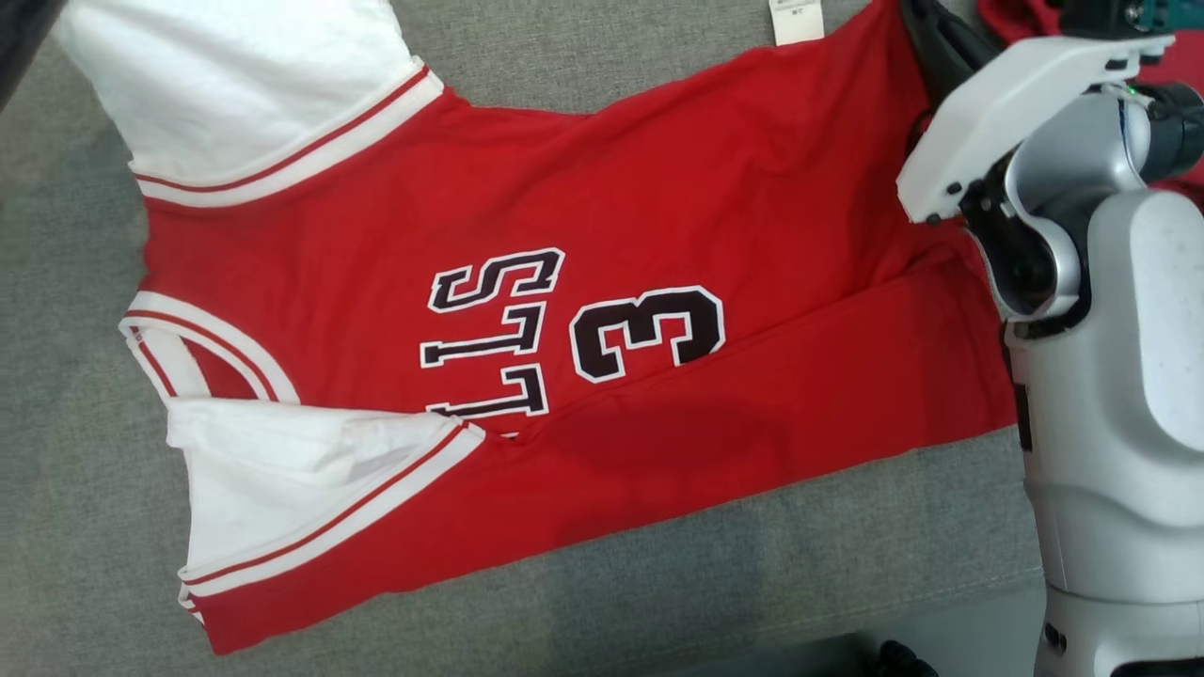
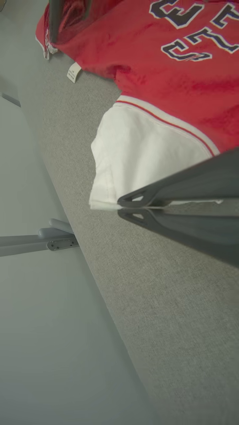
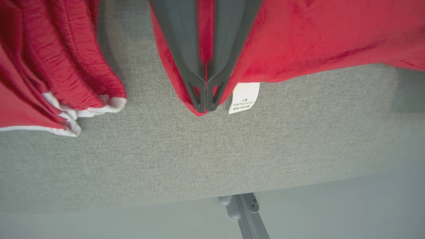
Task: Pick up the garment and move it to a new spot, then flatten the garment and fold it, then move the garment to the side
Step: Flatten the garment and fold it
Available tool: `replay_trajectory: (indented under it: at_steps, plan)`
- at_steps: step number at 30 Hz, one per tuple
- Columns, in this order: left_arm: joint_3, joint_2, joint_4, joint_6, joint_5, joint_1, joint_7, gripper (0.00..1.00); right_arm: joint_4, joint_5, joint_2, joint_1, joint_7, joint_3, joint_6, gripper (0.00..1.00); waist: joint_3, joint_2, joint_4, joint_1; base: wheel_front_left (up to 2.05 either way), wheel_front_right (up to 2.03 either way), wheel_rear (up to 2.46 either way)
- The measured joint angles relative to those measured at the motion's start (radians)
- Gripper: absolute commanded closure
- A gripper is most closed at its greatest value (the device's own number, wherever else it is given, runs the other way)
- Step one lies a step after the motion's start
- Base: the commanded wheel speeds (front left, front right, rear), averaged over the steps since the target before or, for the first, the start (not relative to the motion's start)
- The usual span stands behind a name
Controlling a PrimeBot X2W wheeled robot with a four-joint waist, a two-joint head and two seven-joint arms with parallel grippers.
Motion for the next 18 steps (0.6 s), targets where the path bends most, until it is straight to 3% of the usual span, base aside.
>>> replay_trajectory:
  at_steps: [8, 18]
  plan:
    - [-0.043, 0.154, -0.179, 0.0, -0.063, 0.117, -0.169, 1.0, -0.196, 0.012, -0.001, 0.193, 0.046, -0.049, 0.0, 1.0, -0.05, 0.0, 0.03, 0.0, 0.0, 0.0, 0.0]
    - [-0.039, 0.217, -0.303, 0.0, -0.142, 0.266, -0.21, 1.0, -0.306, 0.071, -0.001, 0.38, 0.105, -0.15, 0.0, 1.0, -0.123, 0.0, 0.07, -0.0001, 0.0, 0.0, 0.0]
